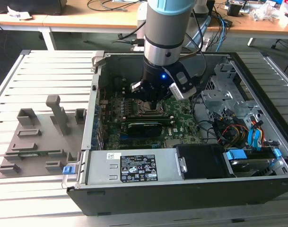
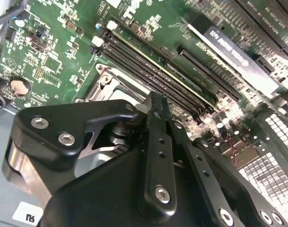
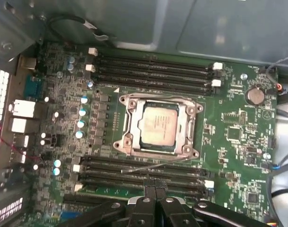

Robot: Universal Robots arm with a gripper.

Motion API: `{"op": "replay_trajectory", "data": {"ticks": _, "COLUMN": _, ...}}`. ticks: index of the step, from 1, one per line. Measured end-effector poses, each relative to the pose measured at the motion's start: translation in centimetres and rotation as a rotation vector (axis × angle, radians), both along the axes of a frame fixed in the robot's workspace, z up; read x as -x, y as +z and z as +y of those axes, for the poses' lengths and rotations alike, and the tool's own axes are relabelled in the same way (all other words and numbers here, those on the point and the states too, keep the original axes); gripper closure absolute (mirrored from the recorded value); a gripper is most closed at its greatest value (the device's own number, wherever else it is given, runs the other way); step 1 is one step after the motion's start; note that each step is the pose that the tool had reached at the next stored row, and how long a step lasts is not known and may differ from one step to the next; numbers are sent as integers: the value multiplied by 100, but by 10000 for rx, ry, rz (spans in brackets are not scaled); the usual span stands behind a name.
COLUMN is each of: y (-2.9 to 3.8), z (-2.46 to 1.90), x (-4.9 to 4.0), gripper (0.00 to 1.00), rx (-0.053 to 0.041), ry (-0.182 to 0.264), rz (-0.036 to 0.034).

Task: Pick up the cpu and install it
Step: 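Install the second cpu locking lever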

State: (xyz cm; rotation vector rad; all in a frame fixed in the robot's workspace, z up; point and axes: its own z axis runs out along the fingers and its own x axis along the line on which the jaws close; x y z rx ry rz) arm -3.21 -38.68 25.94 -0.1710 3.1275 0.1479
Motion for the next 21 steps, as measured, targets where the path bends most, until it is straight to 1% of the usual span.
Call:
{"op": "replay_trajectory", "data": {"ticks": 1, "y": -10, "z": 9, "x": 3, "gripper": 89, "rx": -19, "ry": 0, "rz": 0}}
{"op": "replay_trajectory", "data": {"ticks": 2, "y": -55, "z": 33, "x": 25, "gripper": 89, "rx": -64, "ry": 1, "rz": 0}}
{"op": "replay_trajectory", "data": {"ticks": 5, "y": -116, "z": 33, "x": 68, "gripper": 89, "rx": -75, "ry": -1, "rz": 1}}
{"op": "replay_trajectory", "data": {"ticks": 6, "y": -146, "z": 34, "x": 86, "gripper": 89, "rx": -84, "ry": 0, "rz": 0}}
{"op": "replay_trajectory", "data": {"ticks": 12, "y": -239, "z": 59, "x": 136, "gripper": 89, "rx": -125, "ry": 1, "rz": 0}}
{"op": "replay_trajectory", "data": {"ticks": 13, "y": -259, "z": 59, "x": 165, "gripper": 89, "rx": -136, "ry": 0, "rz": 1}}
{"op": "replay_trajectory", "data": {"ticks": 14, "y": -298, "z": 59, "x": 221, "gripper": 89, "rx": -144, "ry": -1, "rz": 0}}
{"op": "replay_trajectory", "data": {"ticks": 16, "y": -351, "z": 60, "x": 290, "gripper": 89, "rx": -145, "ry": 1, "rz": 0}}
{"op": "replay_trajectory", "data": {"ticks": 18, "y": -397, "z": 62, "x": 334, "gripper": 89, "rx": -146, "ry": 0, "rz": 0}}
{"op": "replay_trajectory", "data": {"ticks": 20, "y": -435, "z": 63, "x": 353, "gripper": 89, "rx": -145, "ry": -1, "rz": 1}}
{"op": "replay_trajectory", "data": {"ticks": 21, "y": -474, "z": 63, "x": 375, "gripper": 89, "rx": -144, "ry": 0, "rz": 1}}
